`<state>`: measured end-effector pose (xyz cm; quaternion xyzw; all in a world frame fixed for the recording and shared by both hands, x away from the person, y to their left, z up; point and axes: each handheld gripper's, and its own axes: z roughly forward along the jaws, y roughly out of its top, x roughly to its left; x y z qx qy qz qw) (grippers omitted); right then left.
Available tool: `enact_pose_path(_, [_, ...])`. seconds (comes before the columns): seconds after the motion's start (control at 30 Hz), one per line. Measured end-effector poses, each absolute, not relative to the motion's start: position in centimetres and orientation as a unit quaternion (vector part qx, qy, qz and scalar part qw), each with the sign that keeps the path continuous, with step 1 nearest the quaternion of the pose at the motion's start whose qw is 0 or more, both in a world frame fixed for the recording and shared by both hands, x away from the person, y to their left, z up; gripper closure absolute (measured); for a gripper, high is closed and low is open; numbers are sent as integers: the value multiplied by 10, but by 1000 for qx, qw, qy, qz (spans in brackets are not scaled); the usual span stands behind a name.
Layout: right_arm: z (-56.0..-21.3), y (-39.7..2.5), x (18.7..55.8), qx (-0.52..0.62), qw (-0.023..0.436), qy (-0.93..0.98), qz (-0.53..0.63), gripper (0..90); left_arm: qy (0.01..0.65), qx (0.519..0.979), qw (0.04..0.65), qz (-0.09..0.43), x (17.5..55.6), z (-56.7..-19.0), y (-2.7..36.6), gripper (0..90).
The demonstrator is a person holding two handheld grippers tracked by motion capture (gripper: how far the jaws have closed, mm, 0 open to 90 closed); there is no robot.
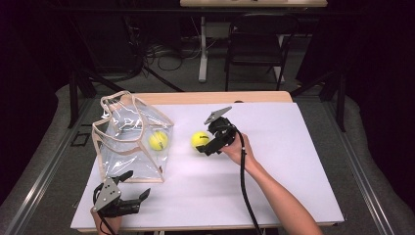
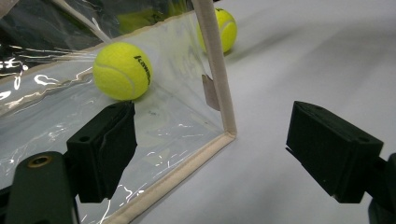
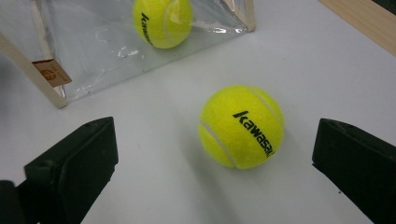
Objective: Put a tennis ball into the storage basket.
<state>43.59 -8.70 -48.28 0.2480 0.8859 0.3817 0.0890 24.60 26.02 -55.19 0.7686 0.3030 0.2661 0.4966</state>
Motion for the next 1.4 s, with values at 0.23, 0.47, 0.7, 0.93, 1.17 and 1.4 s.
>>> enact_pose_path(0.23, [-488,-85,441,254,87,887,377,0,301,769,496,266,246,-552,260,160])
enact_pose_path(0.47, [-494,-82,446,259,84,889,369,0,302,768,498,265,246,-552,261,160])
enact_pose_path(0.7, [-500,-80,451,264,84,889,364,0,301,770,497,265,246,-552,260,160])
enact_pose_path(0.93, [-505,-77,456,268,83,890,360,0,301,770,497,265,246,-552,260,160])
enact_pose_path(1.17, [-511,-76,460,273,77,889,358,0,301,770,497,265,246,-552,260,160])
enact_pose_path(1.4, [-517,-74,463,276,74,890,355,0,301,770,496,265,246,-552,260,160])
